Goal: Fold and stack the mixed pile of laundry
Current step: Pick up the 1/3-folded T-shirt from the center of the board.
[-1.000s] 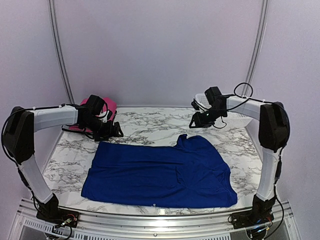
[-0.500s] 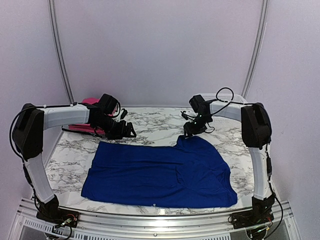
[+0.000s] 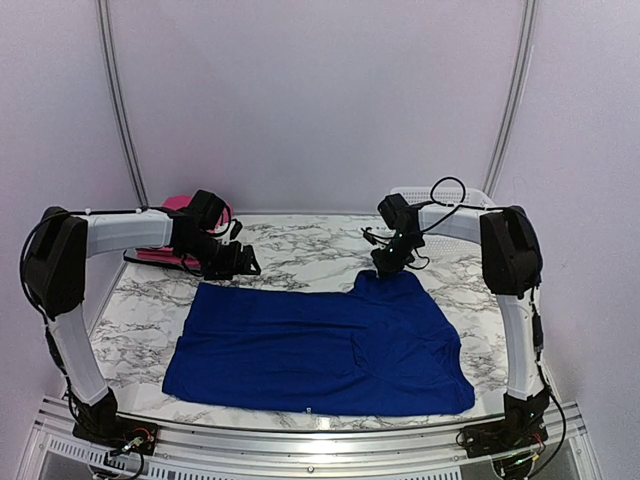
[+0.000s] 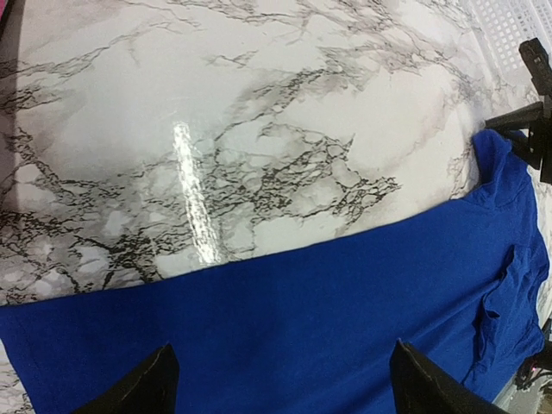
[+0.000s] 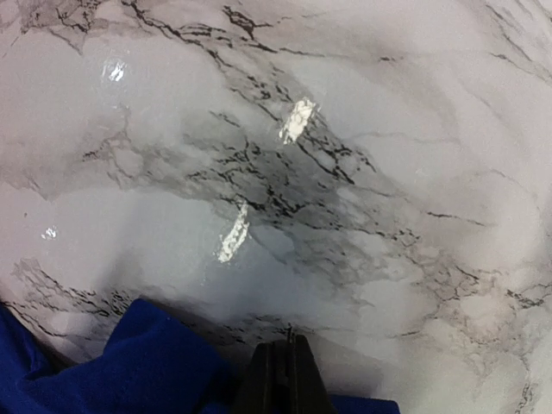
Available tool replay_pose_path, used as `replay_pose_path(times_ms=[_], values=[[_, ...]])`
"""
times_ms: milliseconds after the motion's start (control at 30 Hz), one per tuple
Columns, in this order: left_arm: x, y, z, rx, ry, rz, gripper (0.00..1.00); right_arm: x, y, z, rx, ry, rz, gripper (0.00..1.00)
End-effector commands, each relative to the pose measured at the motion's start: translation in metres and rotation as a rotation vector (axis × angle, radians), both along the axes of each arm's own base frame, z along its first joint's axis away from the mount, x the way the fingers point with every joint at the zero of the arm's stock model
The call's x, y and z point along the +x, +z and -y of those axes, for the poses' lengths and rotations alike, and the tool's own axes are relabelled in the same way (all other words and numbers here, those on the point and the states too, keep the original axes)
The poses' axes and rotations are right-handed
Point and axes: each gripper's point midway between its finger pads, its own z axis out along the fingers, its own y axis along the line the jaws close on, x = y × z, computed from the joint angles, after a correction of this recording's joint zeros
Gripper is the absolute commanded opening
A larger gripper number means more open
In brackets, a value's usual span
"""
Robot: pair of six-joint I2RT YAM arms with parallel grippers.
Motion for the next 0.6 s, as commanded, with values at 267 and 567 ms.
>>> replay_pose_path(times_ms=[267,567], values=[[0.007,-0.013,-0.052,0.081,0.163,-0.02,0.86,0.051,0.099,0.013,0.163,-0.214,0.225,0.0],[0.009,-0.02,-0.086,0.11,0.238,-0.033,0.85,0.039,0.093,0.035,0.294,-0.257,0.133,0.18]])
